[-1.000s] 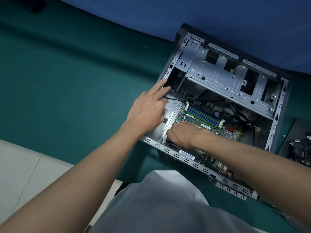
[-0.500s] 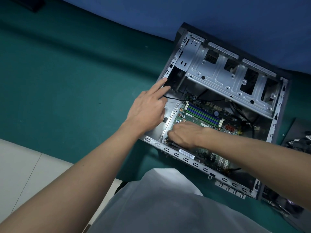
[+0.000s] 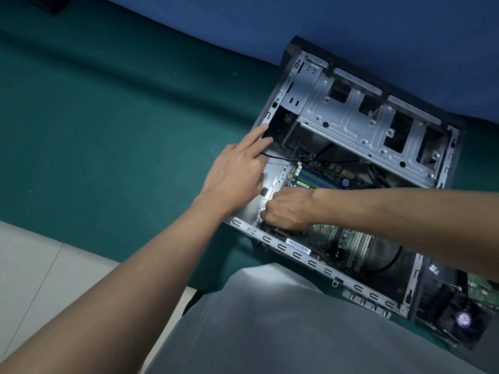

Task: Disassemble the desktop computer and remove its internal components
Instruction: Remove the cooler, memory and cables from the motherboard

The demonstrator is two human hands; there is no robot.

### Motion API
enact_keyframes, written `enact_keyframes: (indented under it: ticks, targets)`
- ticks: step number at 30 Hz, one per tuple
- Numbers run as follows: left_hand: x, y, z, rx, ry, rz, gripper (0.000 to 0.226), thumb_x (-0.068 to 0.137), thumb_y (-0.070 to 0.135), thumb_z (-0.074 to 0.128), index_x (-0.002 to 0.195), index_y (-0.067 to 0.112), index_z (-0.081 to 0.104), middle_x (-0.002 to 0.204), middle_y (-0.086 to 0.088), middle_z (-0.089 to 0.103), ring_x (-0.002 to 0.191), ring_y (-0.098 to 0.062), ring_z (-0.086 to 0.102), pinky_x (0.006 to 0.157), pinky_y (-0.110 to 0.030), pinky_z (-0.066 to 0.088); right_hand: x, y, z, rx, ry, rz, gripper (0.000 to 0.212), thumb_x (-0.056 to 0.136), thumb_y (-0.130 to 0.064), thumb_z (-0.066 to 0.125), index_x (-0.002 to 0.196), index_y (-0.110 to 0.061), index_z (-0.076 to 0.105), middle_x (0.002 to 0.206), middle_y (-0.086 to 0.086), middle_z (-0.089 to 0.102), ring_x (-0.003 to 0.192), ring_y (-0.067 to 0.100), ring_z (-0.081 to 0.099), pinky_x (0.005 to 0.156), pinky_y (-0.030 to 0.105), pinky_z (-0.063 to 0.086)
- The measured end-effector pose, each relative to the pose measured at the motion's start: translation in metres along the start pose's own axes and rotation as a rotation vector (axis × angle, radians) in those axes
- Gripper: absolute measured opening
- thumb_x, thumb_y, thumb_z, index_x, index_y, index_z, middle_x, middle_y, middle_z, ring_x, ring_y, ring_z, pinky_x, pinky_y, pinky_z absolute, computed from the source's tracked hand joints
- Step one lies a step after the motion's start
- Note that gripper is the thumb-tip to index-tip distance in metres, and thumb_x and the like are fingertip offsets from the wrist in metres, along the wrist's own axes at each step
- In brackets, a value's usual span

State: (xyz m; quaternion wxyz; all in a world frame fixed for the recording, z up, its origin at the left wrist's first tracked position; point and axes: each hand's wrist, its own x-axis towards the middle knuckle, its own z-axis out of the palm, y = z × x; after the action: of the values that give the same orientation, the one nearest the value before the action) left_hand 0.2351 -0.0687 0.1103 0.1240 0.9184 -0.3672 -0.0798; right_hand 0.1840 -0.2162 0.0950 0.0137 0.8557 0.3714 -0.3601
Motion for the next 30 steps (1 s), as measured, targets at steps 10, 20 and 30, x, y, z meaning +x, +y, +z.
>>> enact_keyframes:
  ticks: [10,20,30]
  targets:
    - [0.000,0.001,0.000,0.005,0.007,-0.002,0.022,0.089,0.016,0.052,0.099,0.009,0.070,0.151,0.003,0.038,0.148,-0.012,0.008,0.091,-0.035,0.039,0.010,-0.015,0.006,0.352,0.089,0.373,0.032,0.085,-0.011,0.050,0.060,-0.016,0.031,0.069,0.006,0.031,0.074,0.026,0.042,0.065,0.029,0.036]
    - [0.000,0.001,0.001,0.013,0.015,-0.005,0.019,0.089,0.016,0.052,0.095,0.009,0.069,0.150,0.003,0.040,0.148,-0.013,0.010,0.088,-0.037,0.041,0.012,-0.017,0.000,0.339,-0.091,0.433,0.035,0.091,0.000,0.038,0.061,-0.014,0.026,0.085,0.010,0.041,0.074,0.023,0.043,0.050,0.026,0.028]
    - [-0.002,0.003,-0.001,0.017,0.014,-0.004,0.020,0.090,0.016,0.052,0.096,0.009,0.069,0.150,0.002,0.040,0.148,-0.013,0.010,0.088,-0.037,0.041,0.016,-0.017,-0.007,0.078,-0.150,0.187,0.019,0.098,-0.007,0.036,0.086,-0.018,0.045,0.071,0.000,0.037,0.063,0.017,0.046,0.055,0.028,0.034]
